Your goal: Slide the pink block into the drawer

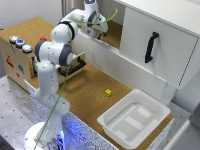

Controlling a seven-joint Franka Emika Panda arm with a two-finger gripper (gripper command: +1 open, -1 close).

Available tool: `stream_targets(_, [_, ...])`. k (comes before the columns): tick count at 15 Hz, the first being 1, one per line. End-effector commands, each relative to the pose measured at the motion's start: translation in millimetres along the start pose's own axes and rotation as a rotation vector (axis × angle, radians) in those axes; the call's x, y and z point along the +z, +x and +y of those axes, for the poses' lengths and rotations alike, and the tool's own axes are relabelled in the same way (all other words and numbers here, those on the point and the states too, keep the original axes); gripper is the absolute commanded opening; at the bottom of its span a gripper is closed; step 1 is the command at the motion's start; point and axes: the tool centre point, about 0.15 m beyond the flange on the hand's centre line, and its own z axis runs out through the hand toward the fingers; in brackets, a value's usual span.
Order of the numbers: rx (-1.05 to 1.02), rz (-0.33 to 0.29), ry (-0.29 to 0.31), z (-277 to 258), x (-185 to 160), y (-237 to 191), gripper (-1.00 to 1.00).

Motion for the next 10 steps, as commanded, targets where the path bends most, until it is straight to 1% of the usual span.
stream_targets(1, [-0.23,-0.016,0.033,-42,-13,-78,1.0])
stream_targets(3, [-0.328,-0.065,0.084,-65,-19,-84,1.0])
stream_targets(4, [-0.377,-0.097,0.137,-78,-22,-86,1.0])
stream_targets(6, [-0.486,-0.16,0.213,-112,-30,-89,1.0])
stream_targets(10, [-0.735,-0.248,0.319,-191,-55,-102,1.0])
